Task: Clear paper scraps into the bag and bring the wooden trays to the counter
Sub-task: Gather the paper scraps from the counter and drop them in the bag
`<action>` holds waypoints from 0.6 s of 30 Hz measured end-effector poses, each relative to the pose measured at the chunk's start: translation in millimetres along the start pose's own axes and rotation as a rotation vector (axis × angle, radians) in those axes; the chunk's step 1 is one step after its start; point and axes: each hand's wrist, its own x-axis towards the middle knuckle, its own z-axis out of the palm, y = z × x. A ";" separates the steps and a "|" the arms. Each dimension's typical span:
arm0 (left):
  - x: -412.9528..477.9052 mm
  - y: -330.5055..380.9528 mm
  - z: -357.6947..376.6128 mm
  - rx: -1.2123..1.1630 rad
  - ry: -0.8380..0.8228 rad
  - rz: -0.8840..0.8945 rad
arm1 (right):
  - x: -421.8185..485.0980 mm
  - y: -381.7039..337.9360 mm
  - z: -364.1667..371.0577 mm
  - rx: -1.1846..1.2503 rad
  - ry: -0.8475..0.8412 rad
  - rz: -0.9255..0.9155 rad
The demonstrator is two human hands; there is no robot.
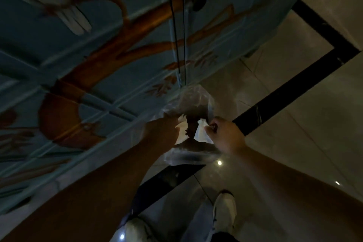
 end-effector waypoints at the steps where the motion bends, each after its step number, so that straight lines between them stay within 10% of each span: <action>1: 8.5 -2.7 10.6 -0.017 0.005 -0.004 | 9.1 3.2 6.7 -0.009 0.001 -0.020; 18: -17.8 25.8 -43.9 0.031 0.000 0.134 | -25.6 -9.6 -34.2 -0.257 -0.058 -0.212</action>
